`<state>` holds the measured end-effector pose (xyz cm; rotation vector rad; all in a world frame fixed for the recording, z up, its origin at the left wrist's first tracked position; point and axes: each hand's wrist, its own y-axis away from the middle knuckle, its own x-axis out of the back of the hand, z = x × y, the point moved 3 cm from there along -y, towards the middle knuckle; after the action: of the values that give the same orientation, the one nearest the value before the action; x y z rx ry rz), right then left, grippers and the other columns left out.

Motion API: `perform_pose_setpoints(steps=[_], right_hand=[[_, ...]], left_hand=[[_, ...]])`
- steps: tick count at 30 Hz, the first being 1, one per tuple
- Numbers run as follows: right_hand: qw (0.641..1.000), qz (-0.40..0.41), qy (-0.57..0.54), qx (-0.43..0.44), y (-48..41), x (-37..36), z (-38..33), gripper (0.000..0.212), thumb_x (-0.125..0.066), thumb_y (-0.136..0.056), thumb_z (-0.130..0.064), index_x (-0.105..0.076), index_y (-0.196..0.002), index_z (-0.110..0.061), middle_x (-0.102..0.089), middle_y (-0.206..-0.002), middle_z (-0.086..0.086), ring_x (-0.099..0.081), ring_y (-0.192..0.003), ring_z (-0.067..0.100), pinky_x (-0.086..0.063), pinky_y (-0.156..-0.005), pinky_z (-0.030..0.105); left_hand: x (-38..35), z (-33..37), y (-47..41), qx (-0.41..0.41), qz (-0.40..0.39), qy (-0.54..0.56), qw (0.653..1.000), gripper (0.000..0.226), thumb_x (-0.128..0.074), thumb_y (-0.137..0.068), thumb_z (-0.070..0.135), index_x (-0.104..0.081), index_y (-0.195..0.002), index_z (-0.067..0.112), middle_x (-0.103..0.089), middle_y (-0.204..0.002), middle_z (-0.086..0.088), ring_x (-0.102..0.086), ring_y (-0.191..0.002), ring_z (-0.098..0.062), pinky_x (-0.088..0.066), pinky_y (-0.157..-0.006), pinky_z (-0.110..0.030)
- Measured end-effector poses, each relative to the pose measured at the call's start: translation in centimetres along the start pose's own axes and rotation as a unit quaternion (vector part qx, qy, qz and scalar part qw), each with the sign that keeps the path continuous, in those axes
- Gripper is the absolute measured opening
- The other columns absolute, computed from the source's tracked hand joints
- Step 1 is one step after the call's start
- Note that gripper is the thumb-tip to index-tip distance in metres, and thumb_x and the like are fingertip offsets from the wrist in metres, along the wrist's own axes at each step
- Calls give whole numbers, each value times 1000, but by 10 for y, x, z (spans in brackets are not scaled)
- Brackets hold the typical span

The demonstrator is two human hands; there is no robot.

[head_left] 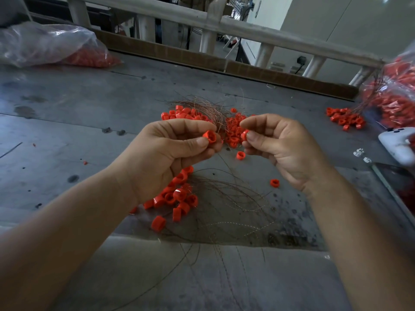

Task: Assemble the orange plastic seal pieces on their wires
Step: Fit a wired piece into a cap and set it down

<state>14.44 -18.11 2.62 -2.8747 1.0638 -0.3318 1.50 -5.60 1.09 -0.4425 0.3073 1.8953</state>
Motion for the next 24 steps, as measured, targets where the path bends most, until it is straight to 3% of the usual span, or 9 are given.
perform_pose_setpoints(steps=[6,24], right_hand=[[999,-34,-19,19,6,-12,-6,9,-59,-74,-10,-64,-79,-15,-68,-66,-1,-65,-61,12,-54,-54,23],[992,-72,-103,-33,7,-22,-3,15,-48,-87,-5,-61,-85,-12,-66,-64,1,-64,-58,12,-51,-53,20]], left_hand=[[-1,-2,0,-9,4,-54,999,21,-58,-60,-1,-74,-72,6,-72,-73,-8,-70,-69,-16,-54,-60,-17],[-1,-2,0,-13,5,-81,997,21,-60,-58,2,-75,-73,10,-72,-74,-8,-71,-71,-15,-53,-60,-16]])
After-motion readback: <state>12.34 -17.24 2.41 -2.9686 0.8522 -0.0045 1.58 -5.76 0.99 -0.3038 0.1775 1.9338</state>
